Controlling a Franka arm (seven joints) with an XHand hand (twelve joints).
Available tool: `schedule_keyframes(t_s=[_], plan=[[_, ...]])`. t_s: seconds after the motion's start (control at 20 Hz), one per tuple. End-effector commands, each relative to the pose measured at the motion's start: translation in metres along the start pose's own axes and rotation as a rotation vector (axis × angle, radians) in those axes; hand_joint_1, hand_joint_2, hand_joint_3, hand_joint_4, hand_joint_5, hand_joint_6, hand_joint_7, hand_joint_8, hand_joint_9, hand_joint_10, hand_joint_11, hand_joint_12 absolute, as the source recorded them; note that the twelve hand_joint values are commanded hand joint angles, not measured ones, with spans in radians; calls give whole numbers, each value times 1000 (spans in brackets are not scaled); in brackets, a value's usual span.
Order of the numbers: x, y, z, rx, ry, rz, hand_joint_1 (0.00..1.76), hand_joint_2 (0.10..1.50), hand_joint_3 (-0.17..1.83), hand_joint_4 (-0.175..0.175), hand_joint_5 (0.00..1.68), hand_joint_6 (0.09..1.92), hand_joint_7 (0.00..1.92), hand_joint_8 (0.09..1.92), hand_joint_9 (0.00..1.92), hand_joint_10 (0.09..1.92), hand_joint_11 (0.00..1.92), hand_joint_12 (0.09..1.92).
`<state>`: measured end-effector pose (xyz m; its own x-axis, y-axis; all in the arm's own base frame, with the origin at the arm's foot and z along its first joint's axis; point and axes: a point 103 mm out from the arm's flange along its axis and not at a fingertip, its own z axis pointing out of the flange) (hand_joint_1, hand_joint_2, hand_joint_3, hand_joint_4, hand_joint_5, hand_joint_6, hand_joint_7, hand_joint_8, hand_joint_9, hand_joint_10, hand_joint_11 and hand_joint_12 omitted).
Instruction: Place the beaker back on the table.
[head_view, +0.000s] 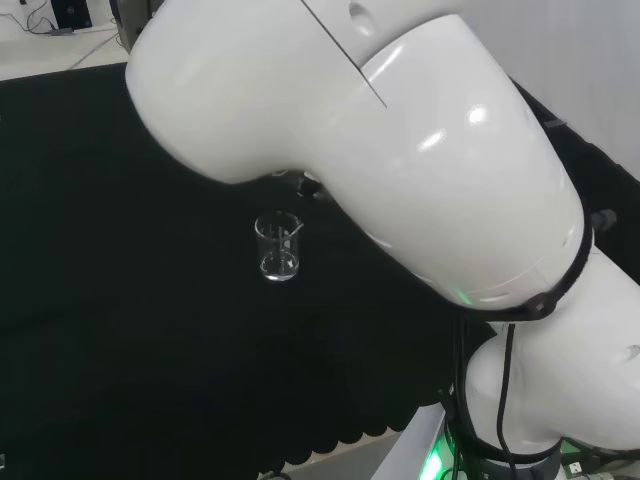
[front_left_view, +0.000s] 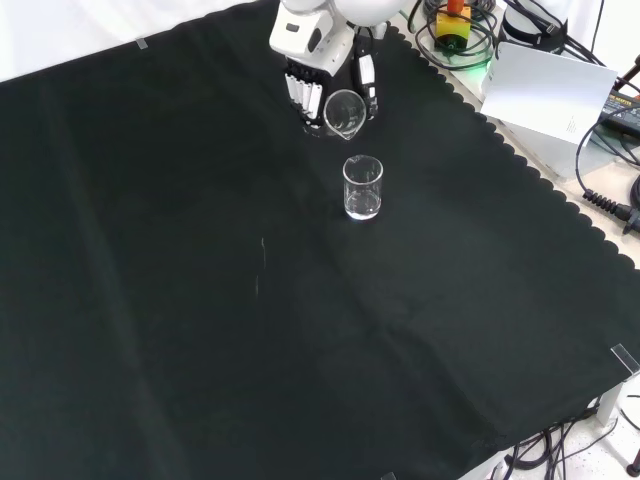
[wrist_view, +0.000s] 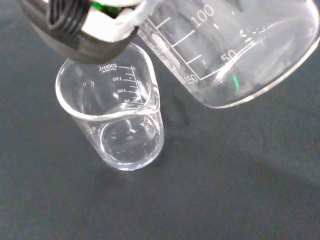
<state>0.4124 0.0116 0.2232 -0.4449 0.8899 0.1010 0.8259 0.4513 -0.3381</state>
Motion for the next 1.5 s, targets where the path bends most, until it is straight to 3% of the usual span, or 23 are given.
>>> schedule_keyframes(t_s=[0.05,0.4,0.75,1.5], plan=[[-11,2,6,-40,49,-16,1288,1118,-175,-131,1000,957,1286,690,1420,904,1196,1033],[-31,16,15,-141,161,-22,1287,1119,-175,-130,997,962,1283,694,1414,903,1189,1029],[-53,42,25,-209,221,-24,1286,1113,-175,-116,1013,944,1298,653,1413,849,1194,995],[-76,113,59,-278,355,-37,1288,1099,-175,-103,1048,891,1332,580,1425,765,1210,930]])
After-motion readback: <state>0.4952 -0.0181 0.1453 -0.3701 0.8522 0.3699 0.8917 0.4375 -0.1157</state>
